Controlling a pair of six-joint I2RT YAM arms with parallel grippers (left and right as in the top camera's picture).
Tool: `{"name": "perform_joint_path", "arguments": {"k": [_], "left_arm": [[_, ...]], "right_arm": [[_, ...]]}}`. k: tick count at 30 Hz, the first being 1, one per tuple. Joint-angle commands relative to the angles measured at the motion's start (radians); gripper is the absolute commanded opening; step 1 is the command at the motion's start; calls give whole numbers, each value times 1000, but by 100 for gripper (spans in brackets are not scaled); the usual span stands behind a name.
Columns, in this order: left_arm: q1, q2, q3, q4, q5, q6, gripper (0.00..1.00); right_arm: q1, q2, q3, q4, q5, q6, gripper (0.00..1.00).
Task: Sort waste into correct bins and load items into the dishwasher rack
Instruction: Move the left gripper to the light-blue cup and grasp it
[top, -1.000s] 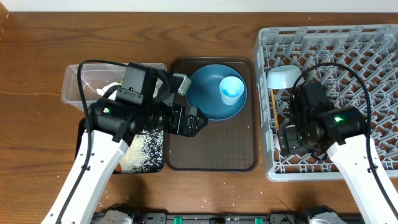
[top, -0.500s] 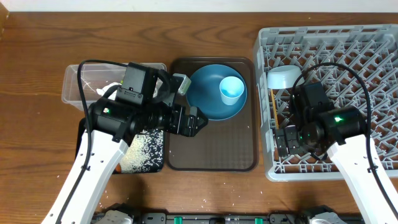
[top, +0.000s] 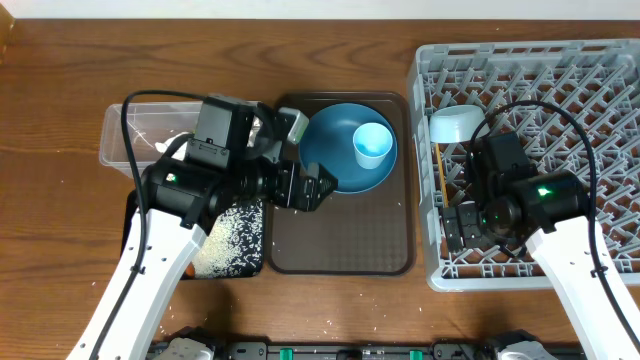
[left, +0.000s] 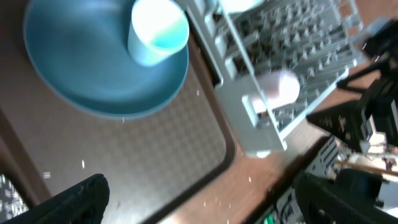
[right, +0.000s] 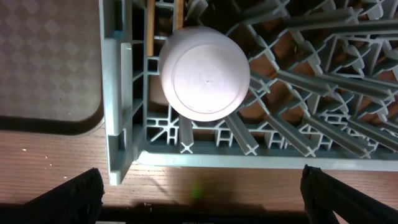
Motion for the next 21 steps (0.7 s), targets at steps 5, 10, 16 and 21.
{"name": "perform_joint_path", "arguments": {"k": [5,10,16,21], "left_arm": [[-61,29,8,134,-16,-201,97],[-125,101,8,212,-197,-332,97],[-172,235,8,328,-275,-455,96],[-204,371,8,465,-275,-521,91]], "right_arm": [[9,2,-4,0,-1,3,98],[9,2,-4,0,-1,3,99],[9,2,-4,0,-1,3,99],[9,2,-4,0,-1,3,99]]}}
